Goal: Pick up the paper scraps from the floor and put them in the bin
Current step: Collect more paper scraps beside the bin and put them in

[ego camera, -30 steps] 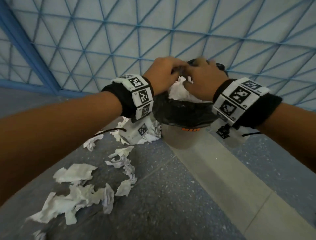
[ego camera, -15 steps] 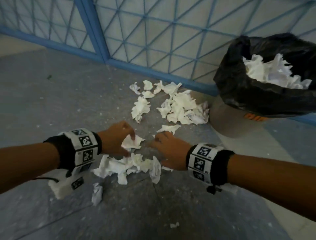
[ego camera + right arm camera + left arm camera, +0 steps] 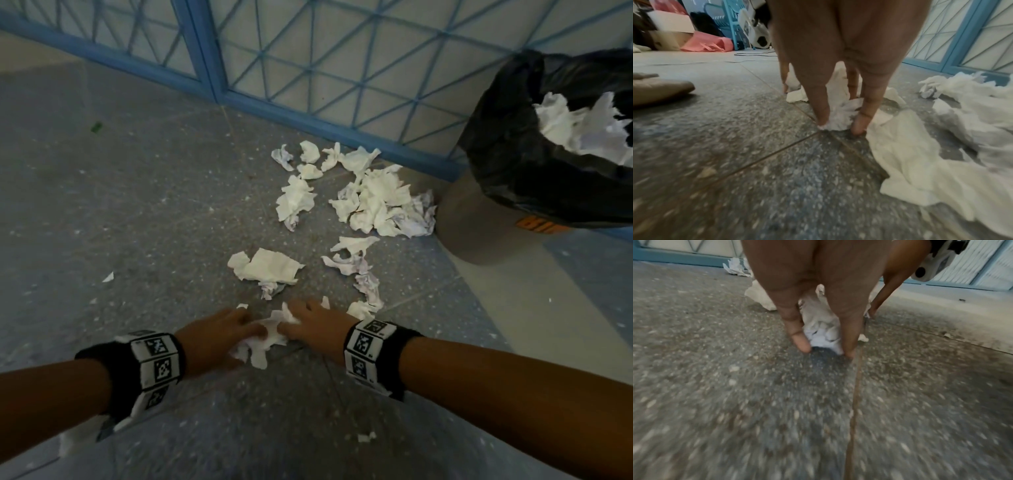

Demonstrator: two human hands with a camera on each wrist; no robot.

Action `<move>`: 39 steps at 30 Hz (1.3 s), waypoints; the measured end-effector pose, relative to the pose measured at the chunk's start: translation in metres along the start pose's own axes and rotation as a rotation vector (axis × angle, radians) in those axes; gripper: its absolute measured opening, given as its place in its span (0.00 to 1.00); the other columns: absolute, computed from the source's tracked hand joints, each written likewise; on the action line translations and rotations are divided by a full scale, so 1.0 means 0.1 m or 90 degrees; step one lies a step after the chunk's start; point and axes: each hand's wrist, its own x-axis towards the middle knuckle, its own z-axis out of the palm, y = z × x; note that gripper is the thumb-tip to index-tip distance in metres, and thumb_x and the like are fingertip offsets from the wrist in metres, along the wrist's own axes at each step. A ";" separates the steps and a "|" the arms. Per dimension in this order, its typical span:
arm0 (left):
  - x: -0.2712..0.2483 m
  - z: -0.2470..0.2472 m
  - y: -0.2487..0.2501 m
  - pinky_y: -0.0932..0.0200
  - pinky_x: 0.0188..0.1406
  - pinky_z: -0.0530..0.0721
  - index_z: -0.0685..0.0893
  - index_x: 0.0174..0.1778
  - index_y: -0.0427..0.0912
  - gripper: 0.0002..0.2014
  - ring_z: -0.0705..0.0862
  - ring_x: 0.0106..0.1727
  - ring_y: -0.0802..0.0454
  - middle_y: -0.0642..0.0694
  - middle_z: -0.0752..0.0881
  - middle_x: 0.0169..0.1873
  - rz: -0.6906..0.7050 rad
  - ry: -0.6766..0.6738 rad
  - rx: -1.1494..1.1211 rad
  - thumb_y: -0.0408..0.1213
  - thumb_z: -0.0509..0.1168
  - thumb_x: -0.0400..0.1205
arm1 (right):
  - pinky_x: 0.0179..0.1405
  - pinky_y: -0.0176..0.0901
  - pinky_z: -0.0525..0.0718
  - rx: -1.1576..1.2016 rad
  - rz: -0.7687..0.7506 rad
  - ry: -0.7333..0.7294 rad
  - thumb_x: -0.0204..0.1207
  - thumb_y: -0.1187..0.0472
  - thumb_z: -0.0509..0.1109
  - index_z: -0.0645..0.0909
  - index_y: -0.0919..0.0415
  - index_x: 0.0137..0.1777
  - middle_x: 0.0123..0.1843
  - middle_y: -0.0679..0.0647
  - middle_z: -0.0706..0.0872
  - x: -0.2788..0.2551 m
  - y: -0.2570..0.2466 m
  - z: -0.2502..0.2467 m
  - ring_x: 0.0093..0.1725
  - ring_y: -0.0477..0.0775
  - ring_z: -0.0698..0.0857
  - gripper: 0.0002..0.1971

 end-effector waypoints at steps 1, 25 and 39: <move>0.05 -0.05 0.03 0.57 0.72 0.71 0.63 0.76 0.56 0.27 0.67 0.75 0.49 0.46 0.65 0.76 0.010 0.015 0.011 0.46 0.62 0.80 | 0.79 0.64 0.59 -0.018 -0.004 0.000 0.84 0.60 0.53 0.56 0.58 0.81 0.84 0.63 0.50 -0.02 -0.03 -0.04 0.82 0.68 0.53 0.25; 0.88 -3.22 2.64 0.59 0.38 0.76 0.68 0.49 0.52 0.22 0.80 0.41 0.48 0.51 0.80 0.38 0.267 0.600 -0.371 0.52 0.73 0.70 | 0.41 0.42 0.76 0.244 0.319 0.877 0.71 0.62 0.73 0.68 0.63 0.67 0.47 0.59 0.78 -3.17 1.67 -1.58 0.43 0.57 0.79 0.26; 1.43 -3.09 3.24 0.47 0.60 0.76 0.82 0.52 0.31 0.12 0.79 0.64 0.33 0.31 0.81 0.63 -0.004 0.364 0.121 0.37 0.63 0.80 | 0.62 0.46 0.76 0.090 0.424 0.524 0.74 0.61 0.71 0.82 0.63 0.62 0.65 0.64 0.83 -3.05 2.21 -1.56 0.66 0.62 0.79 0.17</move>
